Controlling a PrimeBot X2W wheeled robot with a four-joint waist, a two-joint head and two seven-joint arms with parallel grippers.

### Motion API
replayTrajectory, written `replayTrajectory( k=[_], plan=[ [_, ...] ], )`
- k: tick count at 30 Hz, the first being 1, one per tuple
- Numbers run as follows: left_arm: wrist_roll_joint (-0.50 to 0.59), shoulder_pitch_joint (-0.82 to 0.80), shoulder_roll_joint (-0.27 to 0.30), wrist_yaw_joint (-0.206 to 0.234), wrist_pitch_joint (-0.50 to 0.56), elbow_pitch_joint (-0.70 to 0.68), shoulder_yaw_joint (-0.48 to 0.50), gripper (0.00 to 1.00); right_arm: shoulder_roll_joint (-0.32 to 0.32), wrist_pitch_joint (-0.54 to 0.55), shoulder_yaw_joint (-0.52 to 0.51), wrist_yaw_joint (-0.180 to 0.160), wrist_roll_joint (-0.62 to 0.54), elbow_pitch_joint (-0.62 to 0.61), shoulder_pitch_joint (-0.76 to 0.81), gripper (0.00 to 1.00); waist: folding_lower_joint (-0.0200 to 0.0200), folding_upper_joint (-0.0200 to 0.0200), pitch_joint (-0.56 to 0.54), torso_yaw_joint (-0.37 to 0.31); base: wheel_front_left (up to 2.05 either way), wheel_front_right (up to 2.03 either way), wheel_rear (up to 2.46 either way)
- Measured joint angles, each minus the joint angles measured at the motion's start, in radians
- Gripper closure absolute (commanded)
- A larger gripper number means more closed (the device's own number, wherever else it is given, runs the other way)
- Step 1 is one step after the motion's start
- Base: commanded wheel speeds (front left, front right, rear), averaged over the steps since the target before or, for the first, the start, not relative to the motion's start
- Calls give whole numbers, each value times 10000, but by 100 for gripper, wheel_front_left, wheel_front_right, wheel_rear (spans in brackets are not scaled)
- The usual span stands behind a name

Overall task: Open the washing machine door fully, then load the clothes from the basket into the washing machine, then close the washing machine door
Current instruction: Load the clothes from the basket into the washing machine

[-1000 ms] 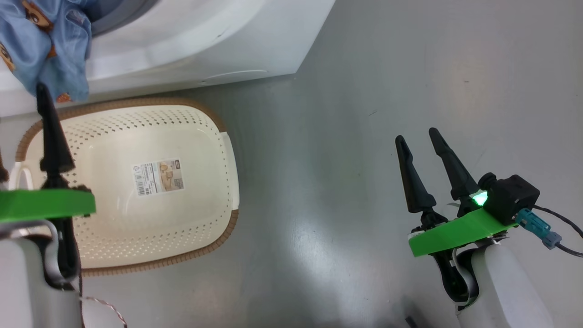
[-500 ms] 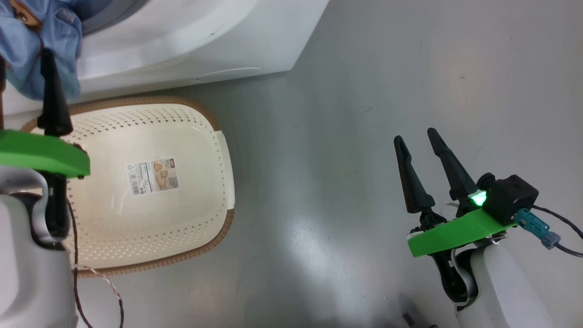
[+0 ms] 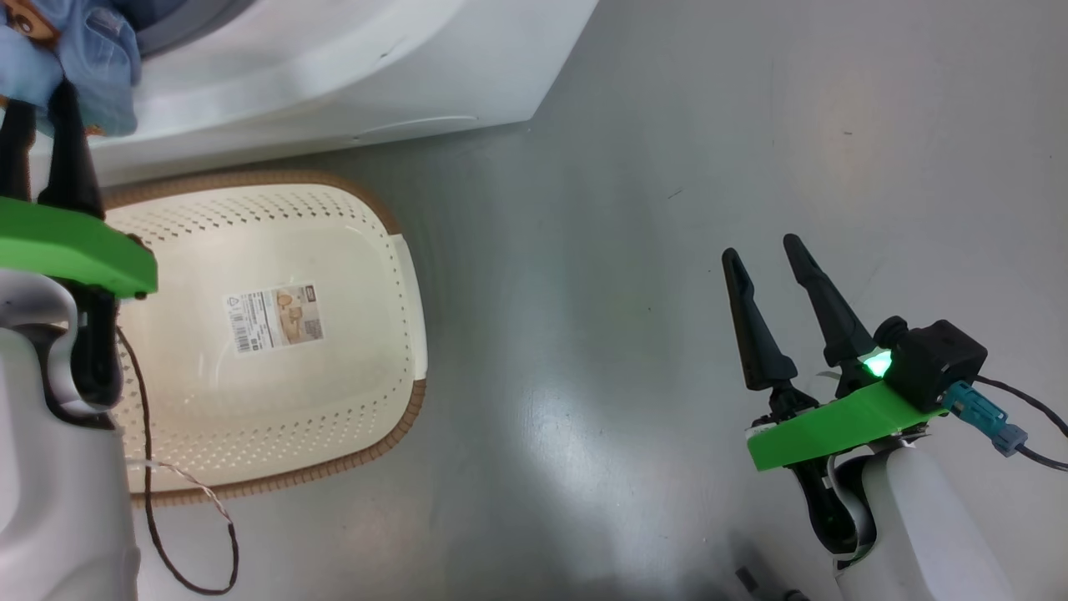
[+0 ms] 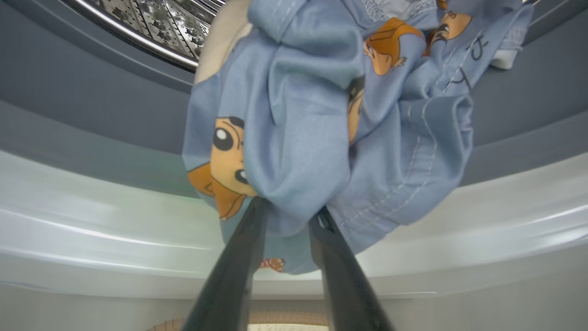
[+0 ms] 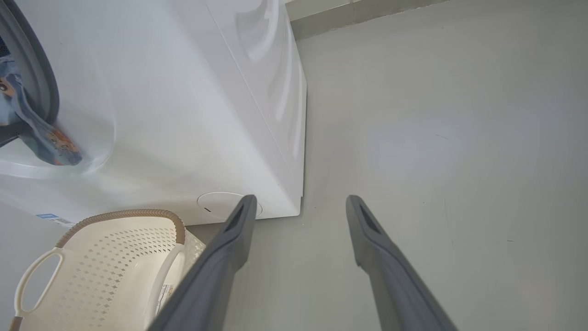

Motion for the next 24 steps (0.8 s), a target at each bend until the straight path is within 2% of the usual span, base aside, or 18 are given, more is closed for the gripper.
replayTrajectory(
  k=[1,2,3,9,14,19,24],
  plan=[
    [-8,-2,-2,0,-77,27,6,67,0,0,0,0,0,0,0,0,0,0,6,-1,0,0,0],
    [-12,-3,0,0,-171,58,2,90,0,0,0,0,0,0,-1,0,0,0,12,0,0,0,0],
    [-8,-4,4,-6,-265,84,-10,100,0,0,-2,0,0,6,-1,0,0,0,16,1,0,0,0],
    [21,2,6,-13,-700,107,-125,100,0,0,-8,0,44,40,-1,0,0,0,-32,25,0,0,0],
    [203,-484,142,-29,-1264,-717,-253,100,-2,0,-13,0,46,69,-1,0,0,0,-138,57,0,0,0],
    [349,-909,278,-90,-1145,-961,-525,100,-2,0,8,0,50,104,0,0,0,0,-229,66,0,0,0],
    [558,-1761,451,-198,-855,-617,-855,100,0,0,46,0,77,115,-1,0,0,0,-222,2,0,0,0]
  ],
)
